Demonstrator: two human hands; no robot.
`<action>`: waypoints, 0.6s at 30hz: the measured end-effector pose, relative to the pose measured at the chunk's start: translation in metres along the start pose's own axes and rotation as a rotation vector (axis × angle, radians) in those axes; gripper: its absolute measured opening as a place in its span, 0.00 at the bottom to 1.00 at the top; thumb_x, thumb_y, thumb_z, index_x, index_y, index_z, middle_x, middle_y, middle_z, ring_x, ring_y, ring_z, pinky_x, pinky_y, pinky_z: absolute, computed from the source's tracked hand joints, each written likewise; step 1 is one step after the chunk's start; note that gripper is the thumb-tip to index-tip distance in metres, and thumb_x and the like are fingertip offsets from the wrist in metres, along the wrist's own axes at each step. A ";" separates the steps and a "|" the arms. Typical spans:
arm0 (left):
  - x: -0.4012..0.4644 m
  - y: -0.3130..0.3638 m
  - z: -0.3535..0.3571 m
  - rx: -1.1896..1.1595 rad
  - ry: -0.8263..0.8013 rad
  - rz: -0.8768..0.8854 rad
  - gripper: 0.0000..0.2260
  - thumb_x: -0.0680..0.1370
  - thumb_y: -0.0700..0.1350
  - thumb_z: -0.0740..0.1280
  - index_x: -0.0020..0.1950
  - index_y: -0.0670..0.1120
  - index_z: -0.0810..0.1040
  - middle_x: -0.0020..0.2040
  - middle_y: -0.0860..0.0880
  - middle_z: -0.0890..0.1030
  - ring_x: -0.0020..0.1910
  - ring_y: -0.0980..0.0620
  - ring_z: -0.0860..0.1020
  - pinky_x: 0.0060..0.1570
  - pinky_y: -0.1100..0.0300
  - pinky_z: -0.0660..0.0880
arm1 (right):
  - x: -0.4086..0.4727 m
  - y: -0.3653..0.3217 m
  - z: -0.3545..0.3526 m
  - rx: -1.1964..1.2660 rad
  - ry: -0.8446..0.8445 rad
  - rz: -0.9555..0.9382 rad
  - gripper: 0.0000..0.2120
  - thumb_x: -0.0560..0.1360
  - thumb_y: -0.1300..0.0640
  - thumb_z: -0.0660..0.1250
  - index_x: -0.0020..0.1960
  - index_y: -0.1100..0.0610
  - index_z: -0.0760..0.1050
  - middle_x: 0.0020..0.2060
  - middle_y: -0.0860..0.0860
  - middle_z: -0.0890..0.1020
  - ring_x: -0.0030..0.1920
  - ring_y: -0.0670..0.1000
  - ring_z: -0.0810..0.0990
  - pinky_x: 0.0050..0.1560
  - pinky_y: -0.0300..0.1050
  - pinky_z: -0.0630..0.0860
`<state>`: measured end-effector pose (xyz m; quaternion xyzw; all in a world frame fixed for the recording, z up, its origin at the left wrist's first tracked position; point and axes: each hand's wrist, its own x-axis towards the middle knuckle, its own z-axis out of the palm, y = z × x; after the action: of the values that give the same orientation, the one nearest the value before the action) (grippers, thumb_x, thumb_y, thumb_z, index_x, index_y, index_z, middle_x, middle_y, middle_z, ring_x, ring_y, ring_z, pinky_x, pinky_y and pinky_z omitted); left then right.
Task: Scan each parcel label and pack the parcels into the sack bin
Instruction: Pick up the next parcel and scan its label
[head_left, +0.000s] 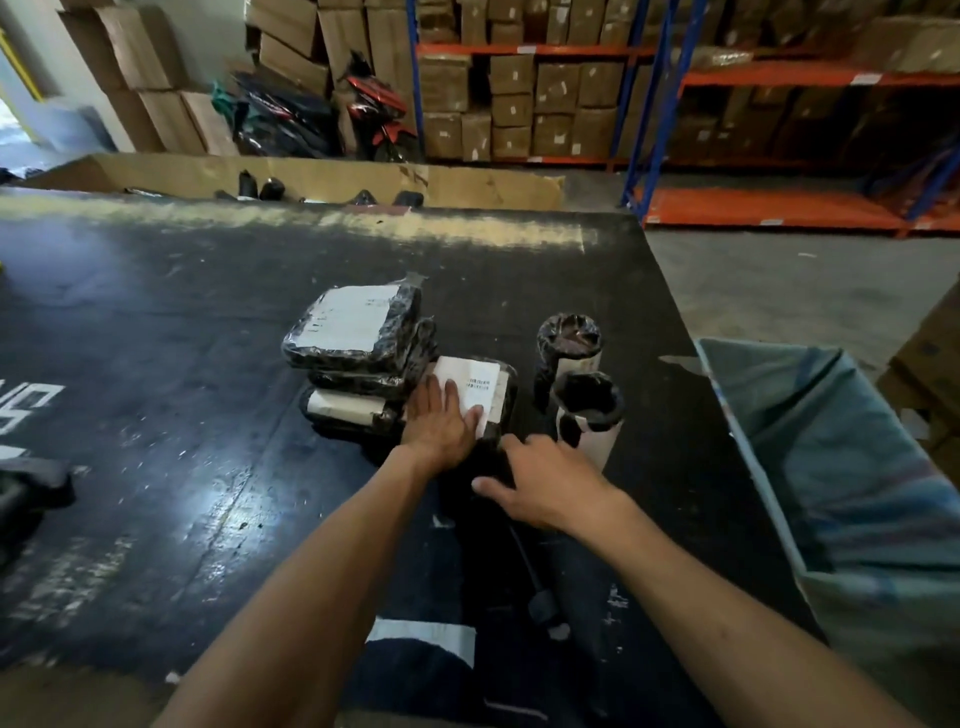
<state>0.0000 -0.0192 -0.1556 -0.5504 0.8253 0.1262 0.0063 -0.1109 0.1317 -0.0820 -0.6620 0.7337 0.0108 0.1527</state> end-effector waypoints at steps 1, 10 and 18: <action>0.000 0.000 0.000 -0.005 -0.001 0.003 0.32 0.85 0.59 0.47 0.82 0.39 0.47 0.82 0.35 0.44 0.81 0.38 0.42 0.78 0.45 0.41 | -0.001 0.001 0.012 0.034 -0.045 0.045 0.37 0.79 0.29 0.61 0.76 0.54 0.67 0.67 0.60 0.79 0.67 0.65 0.78 0.63 0.58 0.75; -0.040 0.004 -0.004 -0.196 0.053 -0.104 0.36 0.75 0.69 0.65 0.72 0.47 0.65 0.73 0.41 0.57 0.69 0.30 0.64 0.67 0.37 0.64 | -0.024 0.027 0.045 0.803 -0.202 0.148 0.23 0.76 0.53 0.71 0.69 0.46 0.68 0.50 0.52 0.87 0.38 0.54 0.87 0.41 0.50 0.86; -0.076 -0.012 -0.007 -0.365 -0.200 -0.358 0.61 0.57 0.79 0.71 0.80 0.66 0.39 0.78 0.34 0.54 0.74 0.31 0.55 0.71 0.42 0.59 | -0.051 0.075 0.009 1.207 -0.278 0.097 0.22 0.71 0.60 0.70 0.64 0.51 0.73 0.44 0.49 0.90 0.31 0.50 0.81 0.28 0.44 0.78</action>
<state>0.0420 0.0442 -0.1396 -0.6643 0.6737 0.3235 0.0105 -0.1780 0.1923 -0.0923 -0.4173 0.6128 -0.3132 0.5935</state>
